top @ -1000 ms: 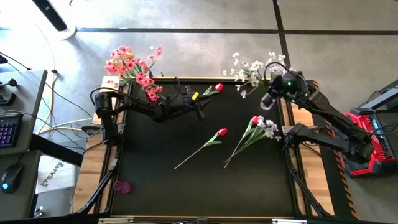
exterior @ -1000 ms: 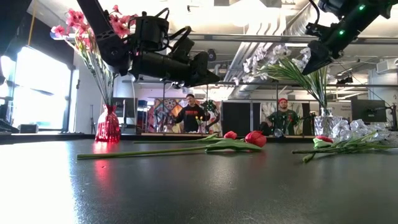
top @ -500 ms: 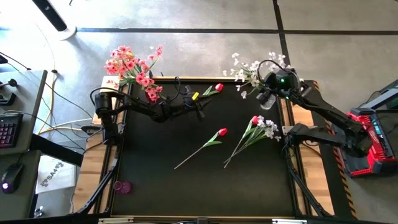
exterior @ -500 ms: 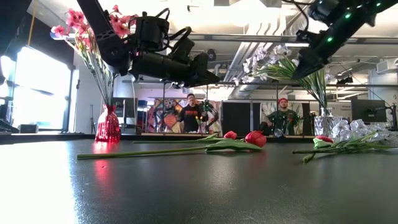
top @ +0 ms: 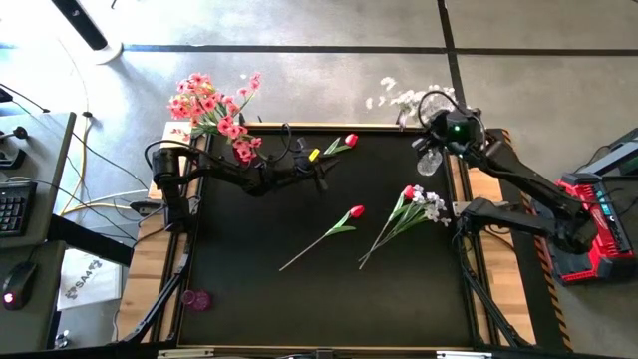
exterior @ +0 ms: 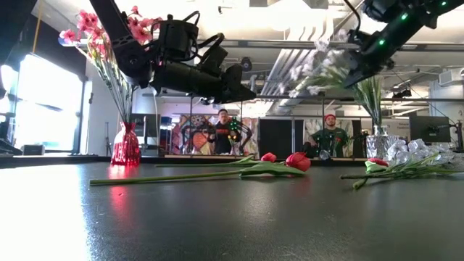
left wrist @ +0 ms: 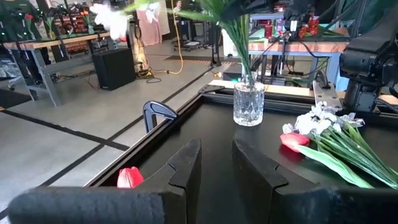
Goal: Sort flowers into vase by color
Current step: Adjust the white flowers, then put the white flowers into the transparent vase
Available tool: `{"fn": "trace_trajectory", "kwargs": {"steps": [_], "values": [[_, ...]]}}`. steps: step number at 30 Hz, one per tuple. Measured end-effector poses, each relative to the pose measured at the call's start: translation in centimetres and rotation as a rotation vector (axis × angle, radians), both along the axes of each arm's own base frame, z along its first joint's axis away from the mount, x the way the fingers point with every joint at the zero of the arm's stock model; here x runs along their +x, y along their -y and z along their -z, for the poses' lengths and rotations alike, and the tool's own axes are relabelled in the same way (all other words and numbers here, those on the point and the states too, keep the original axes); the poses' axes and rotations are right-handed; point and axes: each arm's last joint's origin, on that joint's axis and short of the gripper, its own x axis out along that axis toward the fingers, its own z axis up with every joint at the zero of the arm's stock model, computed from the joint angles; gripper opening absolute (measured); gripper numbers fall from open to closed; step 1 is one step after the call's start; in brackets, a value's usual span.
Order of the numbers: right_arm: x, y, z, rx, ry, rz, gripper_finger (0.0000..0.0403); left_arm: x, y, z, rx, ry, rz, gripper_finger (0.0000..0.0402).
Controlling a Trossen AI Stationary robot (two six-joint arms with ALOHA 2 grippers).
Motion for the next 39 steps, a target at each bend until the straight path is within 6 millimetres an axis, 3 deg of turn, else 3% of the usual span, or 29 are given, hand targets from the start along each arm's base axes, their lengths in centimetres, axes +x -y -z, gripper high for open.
{"fn": "trace_trajectory", "kwargs": {"steps": [4, 8, 15, 19, 24, 34, 39], "values": [[-0.9, -0.5, -0.6, -0.026, 0.042, 0.129, 0.0031, 0.0, 0.0, 0.0, 0.0, 0.0, 0.0, 0.0078], [-1.6, -1.1, -0.5, -0.006, 0.086, 0.195, 0.0008, 0.0, 0.0, 0.0, 0.0, 0.0, 0.0, 0.0078], [-2.1, -1.7, 3.1, 0.076, 0.105, 0.249, 0.0017, 0.0, 0.0, 0.0, 0.0, 0.0, 0.0, 0.0078], [-2.3, -1.9, 4.2, 0.073, 0.131, 0.259, 0.0029, 0.0, 0.0, 0.0, 0.0, 0.0, 0.0, 0.0078], [-2.6, -2.3, 3.9, 0.058, 0.148, 0.254, 0.0072, 0.0, 0.0, 0.0, -0.003, -0.002, 0.0, 0.0078], [-3.7, -3.4, 2.8, 0.007, 0.252, 0.252, 0.0199, -0.1, 0.1, 0.9, -0.077, -0.069, 0.02, 0.0078], [-4.3, -4.2, 2.1, -0.026, 0.305, 0.23, 0.0228, -0.1, 0.1, 1.1, -0.081, -0.084, 0.011, 0.0078]]}}
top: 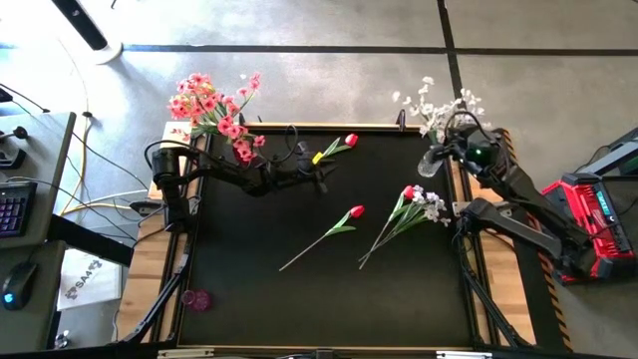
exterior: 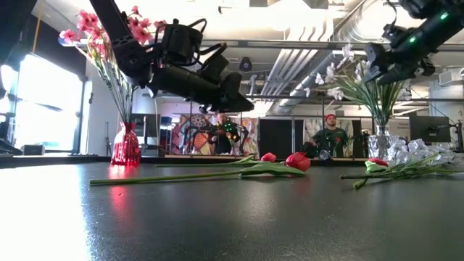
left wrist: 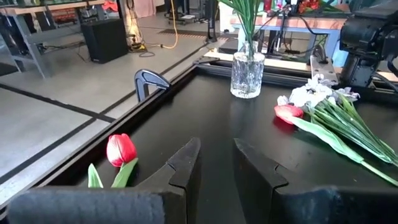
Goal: Sort flowers into vase by color
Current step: Put the white flowers into the transparent vase
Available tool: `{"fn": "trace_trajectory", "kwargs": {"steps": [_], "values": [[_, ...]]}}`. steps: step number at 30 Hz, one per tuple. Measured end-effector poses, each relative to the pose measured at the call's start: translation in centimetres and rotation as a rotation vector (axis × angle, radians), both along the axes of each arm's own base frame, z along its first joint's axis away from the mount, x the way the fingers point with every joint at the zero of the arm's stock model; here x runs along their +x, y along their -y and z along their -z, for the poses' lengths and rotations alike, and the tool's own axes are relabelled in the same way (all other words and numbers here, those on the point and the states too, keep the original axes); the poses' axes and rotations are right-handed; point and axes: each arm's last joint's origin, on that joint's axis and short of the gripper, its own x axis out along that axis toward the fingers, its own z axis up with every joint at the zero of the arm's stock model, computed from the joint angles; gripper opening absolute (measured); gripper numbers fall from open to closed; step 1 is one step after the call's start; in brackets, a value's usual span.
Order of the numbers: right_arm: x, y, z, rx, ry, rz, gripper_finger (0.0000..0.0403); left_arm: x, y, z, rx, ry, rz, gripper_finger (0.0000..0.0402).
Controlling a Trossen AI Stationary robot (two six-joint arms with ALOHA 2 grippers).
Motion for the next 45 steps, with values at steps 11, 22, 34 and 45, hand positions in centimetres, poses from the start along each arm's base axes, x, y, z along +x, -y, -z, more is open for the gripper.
{"fn": "trace_trajectory", "kwargs": {"steps": [11, 22, 34, 45], "values": [[-0.7, -1.9, -2.6, -0.078, 0.095, -0.294, 0.0231, 0.0, 0.0, 0.0, -0.001, 0.002, 0.007, 0.0078], [-1.0, -3.5, -7.1, -0.228, 0.204, -0.594, 0.0231, 0.4, 1.5, -0.1, 0.009, 0.004, 0.054, 0.0078], [-0.4, -4.0, -6.5, -0.069, 0.276, -0.817, 0.0231, 2.1, 5.8, -1.6, 0.055, 0.063, 0.263, 0.0175], [0.7, -4.7, -5.1, 0.075, 0.184, -0.864, 0.0231, 6.3, 9.4, -1.4, 0.015, 0.042, 0.393, 0.0223]]}}
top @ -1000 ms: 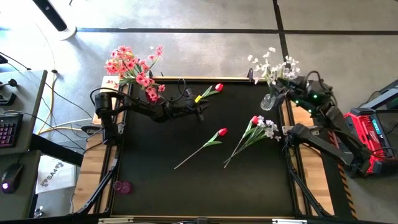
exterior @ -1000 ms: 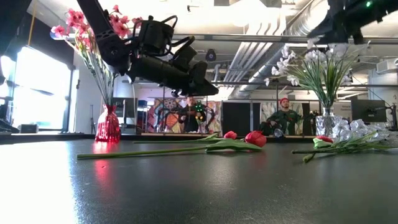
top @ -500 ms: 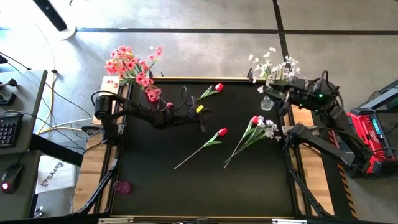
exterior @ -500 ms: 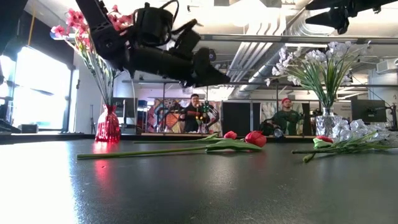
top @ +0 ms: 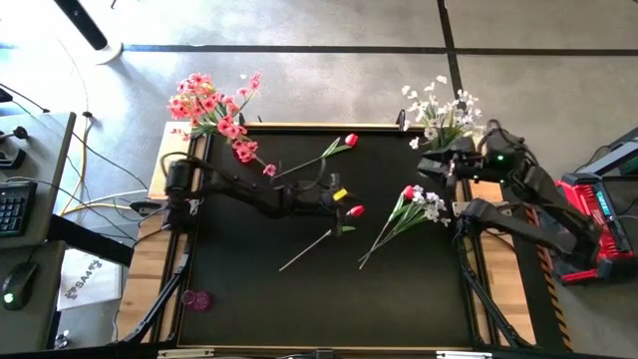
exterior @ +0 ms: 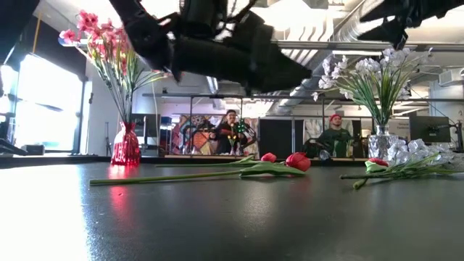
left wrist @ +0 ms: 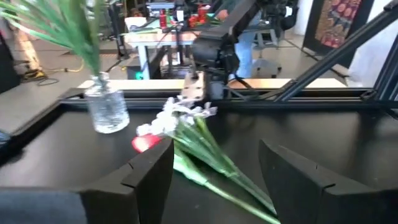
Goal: Sort flowers into vase by color
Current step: Put the white flowers into the transparent vase
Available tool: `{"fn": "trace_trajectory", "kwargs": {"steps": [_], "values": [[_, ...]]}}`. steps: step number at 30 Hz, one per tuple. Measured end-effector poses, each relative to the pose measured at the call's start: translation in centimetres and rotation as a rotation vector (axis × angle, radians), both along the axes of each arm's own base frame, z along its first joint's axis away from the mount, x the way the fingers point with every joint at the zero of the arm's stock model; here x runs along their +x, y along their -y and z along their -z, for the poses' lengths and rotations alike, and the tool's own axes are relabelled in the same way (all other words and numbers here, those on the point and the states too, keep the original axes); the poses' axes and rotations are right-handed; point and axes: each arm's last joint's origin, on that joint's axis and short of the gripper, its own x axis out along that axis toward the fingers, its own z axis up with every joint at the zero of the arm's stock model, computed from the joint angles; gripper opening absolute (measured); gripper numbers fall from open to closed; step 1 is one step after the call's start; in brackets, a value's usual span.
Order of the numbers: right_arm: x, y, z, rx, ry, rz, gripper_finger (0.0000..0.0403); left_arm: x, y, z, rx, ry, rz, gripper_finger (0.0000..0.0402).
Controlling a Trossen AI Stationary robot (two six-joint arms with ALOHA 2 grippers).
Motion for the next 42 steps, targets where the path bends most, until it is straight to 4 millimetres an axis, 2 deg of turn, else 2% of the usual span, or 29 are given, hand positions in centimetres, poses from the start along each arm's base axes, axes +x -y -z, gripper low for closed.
{"fn": "trace_trajectory", "kwargs": {"steps": [5, 9, 13, 15, 21, 34, 42], "values": [[0.4, 0.0, 0.8, 0.016, -0.103, 0.064, 0.0231, 4.6, 1.2, 1.3, -0.086, -0.001, 0.057, 0.0223], [0.6, -0.1, 0.9, 0.004, -0.117, 0.095, 0.0231, 8.0, 1.8, 2.6, -0.094, -0.13, 0.072, 0.0223], [0.7, -0.4, 1.0, 0.014, -0.131, 0.069, 0.0231, 9.9, 2.0, 4.5, -0.079, -0.306, 0.009, 0.0223], [0.7, -0.5, 1.1, 0.016, -0.138, 0.081, 0.0231, 10.7, 2.2, 5.1, -0.087, -0.331, 0.006, 0.0223], [0.7, -0.7, 1.4, 0.007, -0.178, 0.108, 0.0231, 11.5, 3.6, 6.6, -0.116, -0.339, 0.078, 0.0223], [0.8, -0.9, 1.4, -0.007, -0.187, 0.106, 0.0231, 11.7, 3.9, 6.4, -0.064, -0.293, 0.036, 0.0223], [0.8, -0.8, 1.4, -0.009, -0.184, 0.107, 0.0231, 11.8, 4.6, 8.5, -0.061, -0.317, 0.04, 0.0223]]}}
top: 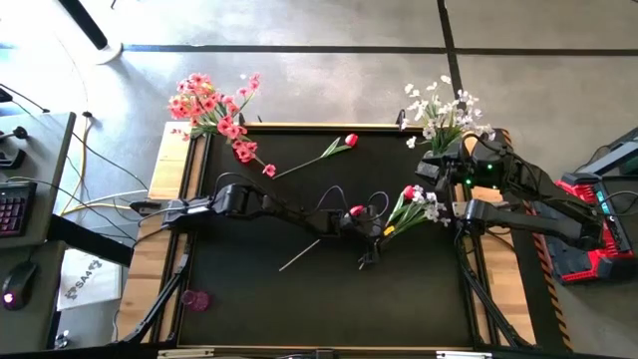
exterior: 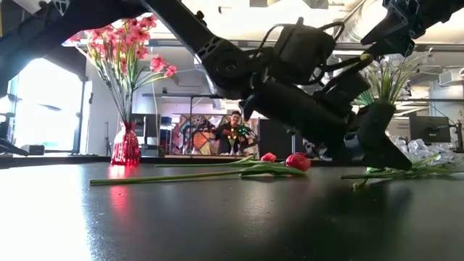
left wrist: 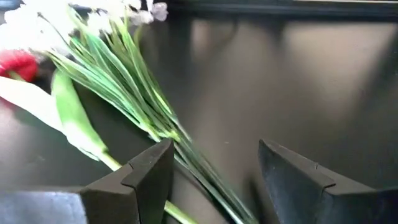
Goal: Sort flowers into vase by color
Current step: Put the white flowers into the transparent vase
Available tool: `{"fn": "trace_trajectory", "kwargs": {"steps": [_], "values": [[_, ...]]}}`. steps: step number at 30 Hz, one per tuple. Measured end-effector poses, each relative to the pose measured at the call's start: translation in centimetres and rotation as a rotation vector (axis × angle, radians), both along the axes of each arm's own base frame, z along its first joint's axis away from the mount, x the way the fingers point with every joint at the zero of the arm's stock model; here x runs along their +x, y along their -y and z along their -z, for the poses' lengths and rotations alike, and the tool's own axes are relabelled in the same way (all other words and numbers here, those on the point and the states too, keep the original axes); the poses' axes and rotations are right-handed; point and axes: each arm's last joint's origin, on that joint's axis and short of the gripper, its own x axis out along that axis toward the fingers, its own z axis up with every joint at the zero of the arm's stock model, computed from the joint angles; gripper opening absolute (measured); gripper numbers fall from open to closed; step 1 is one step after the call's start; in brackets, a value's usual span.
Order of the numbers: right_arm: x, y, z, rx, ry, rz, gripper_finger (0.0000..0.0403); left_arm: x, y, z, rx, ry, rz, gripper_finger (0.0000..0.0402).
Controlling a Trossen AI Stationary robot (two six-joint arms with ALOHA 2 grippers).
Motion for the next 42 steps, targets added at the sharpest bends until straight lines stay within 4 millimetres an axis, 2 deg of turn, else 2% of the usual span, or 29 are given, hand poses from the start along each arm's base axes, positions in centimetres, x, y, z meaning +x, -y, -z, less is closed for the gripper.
{"fn": "trace_trajectory", "kwargs": {"steps": [4, 7, 18, 24, 31, 36, 42], "values": [[0.1, 0.1, 0.0, 0.001, -0.001, 0.003, 0.0231, 0.0, -0.1, 1.2, -0.026, -0.017, -0.016, 0.0217], [0.3, 0.2, 0.0, 0.007, -0.001, 0.007, 0.0231, 0.0, -0.2, 1.5, -0.035, -0.031, -0.024, 0.0193], [1.2, 0.5, 0.2, 0.032, -0.013, 0.017, 0.0231, -0.3, -0.5, 1.9, 0.002, -0.091, -0.094, 0.0012], [1.3, 0.5, -0.1, 0.036, 0.027, 0.02, 0.0231, -0.4, -0.6, 1.3, 0.017, -0.081, -0.136, 0.0005], [1.1, 0.3, -0.7, 0.034, 0.104, -0.026, 0.0231, -0.8, -1.7, 0.1, 0.034, -0.088, -0.178, 0.0001], [0.8, 0.1, -1.0, 0.046, 0.14, -0.036, 0.0231, -2.0, -3.3, -2.1, 0.129, -0.079, -0.227, 0.0], [0.6, -0.1, -1.5, 0.051, 0.2, -0.075, 0.0231, -3.8, -5.8, -4.1, 0.048, 0.005, -0.218, 0.0]]}}
